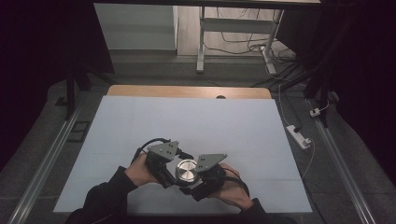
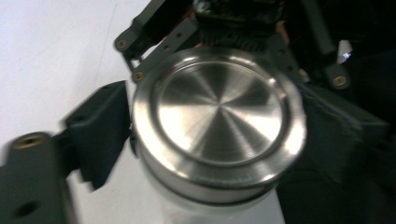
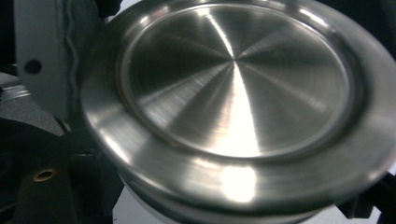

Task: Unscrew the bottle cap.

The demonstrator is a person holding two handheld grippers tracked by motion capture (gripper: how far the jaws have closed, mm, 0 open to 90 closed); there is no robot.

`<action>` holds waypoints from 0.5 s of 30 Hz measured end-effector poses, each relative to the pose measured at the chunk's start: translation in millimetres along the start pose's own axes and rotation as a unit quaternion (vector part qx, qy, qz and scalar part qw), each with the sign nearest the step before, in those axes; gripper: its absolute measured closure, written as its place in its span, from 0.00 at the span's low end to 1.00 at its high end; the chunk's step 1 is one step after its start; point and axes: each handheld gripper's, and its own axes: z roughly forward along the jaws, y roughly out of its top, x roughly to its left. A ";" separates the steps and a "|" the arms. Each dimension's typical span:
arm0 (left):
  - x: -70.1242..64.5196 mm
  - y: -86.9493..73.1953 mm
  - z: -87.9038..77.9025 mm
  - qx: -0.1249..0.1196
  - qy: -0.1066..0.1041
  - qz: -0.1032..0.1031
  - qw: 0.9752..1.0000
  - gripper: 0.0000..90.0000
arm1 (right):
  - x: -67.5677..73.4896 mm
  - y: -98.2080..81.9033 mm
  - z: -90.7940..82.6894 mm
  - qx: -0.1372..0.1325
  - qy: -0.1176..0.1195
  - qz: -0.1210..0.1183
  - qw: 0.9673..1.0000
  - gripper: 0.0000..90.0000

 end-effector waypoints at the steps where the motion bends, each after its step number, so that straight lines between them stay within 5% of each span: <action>1: 0.0 0.0 0.0 0.000 0.000 0.000 1.000 0.21 | -0.5 0.2 -0.7 -0.001 -0.004 0.002 1.000 0.16; 5: -3.0 1.4 2.6 -0.010 0.042 -0.032 0.999 0.21 | -4.7 -0.5 -2.9 -0.006 -0.025 0.018 1.000 0.16; 8: -8.6 6.8 9.6 -0.006 0.110 -0.074 0.991 0.21 | -7.5 -1.5 -3.1 -0.006 -0.053 0.035 0.998 0.16; 9: -8.6 6.8 9.6 -0.006 0.110 -0.074 0.991 0.21 | -7.5 -1.5 -3.1 -0.006 -0.053 0.035 0.998 0.16; 11: -13.4 10.9 15.3 -0.002 0.151 -0.095 0.984 0.21 | -9.5 -2.1 -2.9 -0.004 -0.079 0.048 0.996 0.16; 14: -14.1 14.1 19.1 -0.011 0.177 -0.117 0.977 0.19 | -10.3 -3.1 -3.2 -0.007 -0.110 0.063 0.992 0.16; 15: -14.1 14.1 19.1 -0.011 0.177 -0.117 0.977 0.13 | -10.3 -3.1 -3.2 -0.007 -0.110 0.063 0.992 0.16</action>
